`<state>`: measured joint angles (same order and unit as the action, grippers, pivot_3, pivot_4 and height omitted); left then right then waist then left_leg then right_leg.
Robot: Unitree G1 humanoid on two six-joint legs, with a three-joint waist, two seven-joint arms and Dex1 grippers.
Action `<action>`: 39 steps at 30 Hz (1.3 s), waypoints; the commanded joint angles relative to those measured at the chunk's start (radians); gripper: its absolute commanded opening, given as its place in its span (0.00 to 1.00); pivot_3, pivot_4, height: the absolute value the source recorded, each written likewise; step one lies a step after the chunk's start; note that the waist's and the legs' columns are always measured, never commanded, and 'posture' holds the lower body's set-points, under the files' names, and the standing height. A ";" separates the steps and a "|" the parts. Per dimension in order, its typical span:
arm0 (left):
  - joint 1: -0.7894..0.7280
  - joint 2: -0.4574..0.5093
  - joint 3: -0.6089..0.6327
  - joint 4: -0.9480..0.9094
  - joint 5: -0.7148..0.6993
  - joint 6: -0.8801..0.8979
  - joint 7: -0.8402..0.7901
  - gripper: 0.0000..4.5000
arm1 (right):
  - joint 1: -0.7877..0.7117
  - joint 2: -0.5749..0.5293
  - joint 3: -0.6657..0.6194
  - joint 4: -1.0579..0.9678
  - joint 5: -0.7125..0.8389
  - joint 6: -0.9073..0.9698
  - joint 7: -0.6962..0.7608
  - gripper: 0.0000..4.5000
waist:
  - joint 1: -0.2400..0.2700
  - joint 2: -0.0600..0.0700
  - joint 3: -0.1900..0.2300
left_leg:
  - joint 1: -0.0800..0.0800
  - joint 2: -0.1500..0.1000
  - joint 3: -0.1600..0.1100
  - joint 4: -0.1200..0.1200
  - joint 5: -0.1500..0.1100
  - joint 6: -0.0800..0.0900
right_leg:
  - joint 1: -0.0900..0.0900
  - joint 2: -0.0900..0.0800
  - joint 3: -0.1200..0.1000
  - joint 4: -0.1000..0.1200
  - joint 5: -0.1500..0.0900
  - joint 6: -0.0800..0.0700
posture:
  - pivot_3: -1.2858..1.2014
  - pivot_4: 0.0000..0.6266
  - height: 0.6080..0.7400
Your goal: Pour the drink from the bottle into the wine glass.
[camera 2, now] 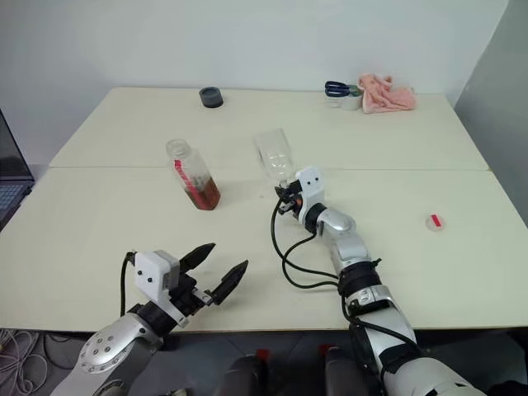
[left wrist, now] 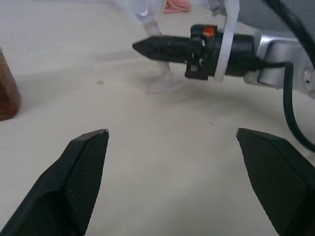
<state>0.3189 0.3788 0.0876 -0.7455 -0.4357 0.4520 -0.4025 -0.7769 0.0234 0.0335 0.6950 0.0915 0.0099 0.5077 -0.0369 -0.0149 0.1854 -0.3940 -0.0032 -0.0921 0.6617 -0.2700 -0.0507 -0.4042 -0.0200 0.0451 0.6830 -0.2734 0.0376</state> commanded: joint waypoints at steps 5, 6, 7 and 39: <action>0.097 0.006 0.059 -0.118 -0.017 -0.013 0.021 1.00 | 0.088 -0.044 0.088 -0.044 -0.057 0.079 0.032 0.04 | -0.003 0.000 -0.005 | 0.001 0.000 0.001 -0.001 0.000 0.000 | 0.001 0.000 0.001 0.000 0.000 0.000 | 0.52 0.24 1.00; 0.117 0.002 0.061 -0.126 -0.013 -0.019 0.027 1.00 | 0.114 -0.053 0.092 -0.086 -0.051 0.115 0.038 0.04 | -0.002 0.001 -0.007 | 0.001 0.000 0.000 -0.001 0.000 0.000 | 0.002 0.000 0.000 -0.001 0.000 0.000 | 0.52 0.24 1.00; 0.139 -0.003 0.058 -0.134 -0.005 -0.026 0.034 1.00 | 0.143 -0.069 0.102 -0.132 -0.048 0.146 0.052 0.04 | 0.000 0.001 -0.008 | 0.002 -0.001 0.000 -0.001 0.000 0.000 | 0.002 0.000 0.000 -0.001 0.000 0.000 | 0.52 0.24 1.00; 0.168 -0.050 0.179 -0.178 -0.014 -0.034 0.179 1.00 | -0.202 0.064 0.010 0.385 -0.042 -0.258 -0.145 0.04 | -0.046 -0.001 -0.015 | 0.030 0.001 0.015 -0.016 -0.007 0.006 | 0.016 0.001 0.020 -0.004 -0.007 0.003 | 0.52 0.24 1.00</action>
<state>0.4907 0.3268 0.2460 -0.8731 -0.4417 0.4165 -0.2292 -0.9482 0.0800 0.0589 1.0453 0.0571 -0.2029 0.3714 -0.0826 -0.0159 0.1706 -0.3646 -0.0027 -0.0776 0.6452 -0.2767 -0.0448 -0.3883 -0.0196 0.0652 0.6788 -0.2803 0.0401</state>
